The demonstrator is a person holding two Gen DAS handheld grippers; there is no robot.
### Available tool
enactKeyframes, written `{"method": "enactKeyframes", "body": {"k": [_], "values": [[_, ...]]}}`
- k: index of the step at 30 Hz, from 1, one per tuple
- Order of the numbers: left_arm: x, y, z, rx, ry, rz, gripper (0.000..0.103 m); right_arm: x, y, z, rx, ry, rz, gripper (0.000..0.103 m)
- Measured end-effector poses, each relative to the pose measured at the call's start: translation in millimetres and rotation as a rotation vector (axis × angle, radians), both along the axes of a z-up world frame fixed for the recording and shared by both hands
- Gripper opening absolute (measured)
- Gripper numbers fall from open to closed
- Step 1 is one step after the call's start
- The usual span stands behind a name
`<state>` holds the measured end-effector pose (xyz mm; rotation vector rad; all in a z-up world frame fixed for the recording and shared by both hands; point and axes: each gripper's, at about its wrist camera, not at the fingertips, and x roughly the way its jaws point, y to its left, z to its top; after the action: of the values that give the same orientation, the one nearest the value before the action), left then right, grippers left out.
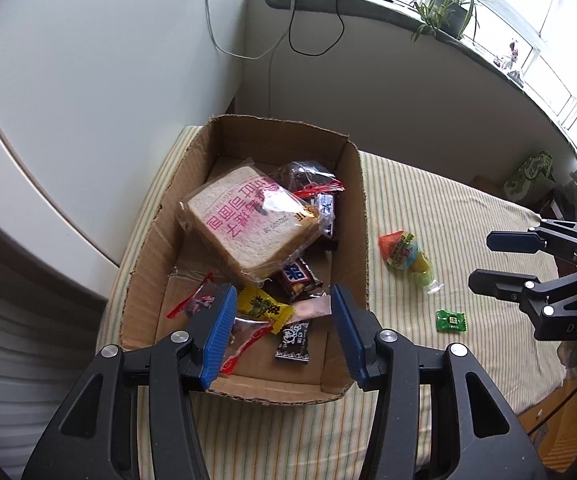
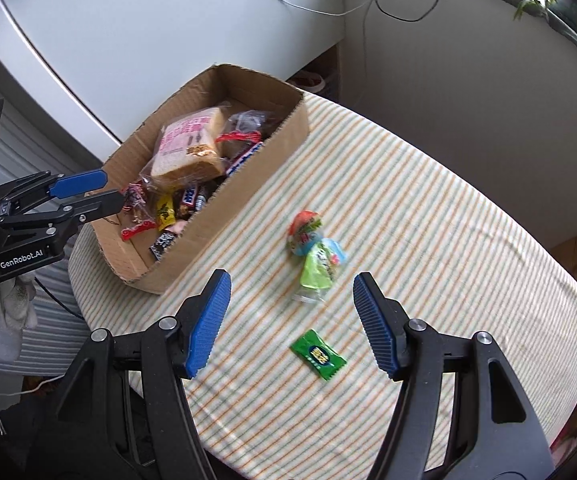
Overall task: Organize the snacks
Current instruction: 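Move both grippers back toward the jelly cup and green candy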
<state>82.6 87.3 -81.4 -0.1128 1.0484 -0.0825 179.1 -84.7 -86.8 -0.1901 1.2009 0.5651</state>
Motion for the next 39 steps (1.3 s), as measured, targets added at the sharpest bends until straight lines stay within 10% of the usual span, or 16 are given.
{"method": "enactKeyframes", "body": {"k": [32,39], "values": [[28,-118,-36,-0.137,0.115,-0.147,0.048,-31,-68,-59,0.022,0.092,0.014,0.066],[38,-131,-53,-0.15,0.141,-0.148,0.031,-33,-70,-69,0.045,0.105,0.027,0.066]]}}
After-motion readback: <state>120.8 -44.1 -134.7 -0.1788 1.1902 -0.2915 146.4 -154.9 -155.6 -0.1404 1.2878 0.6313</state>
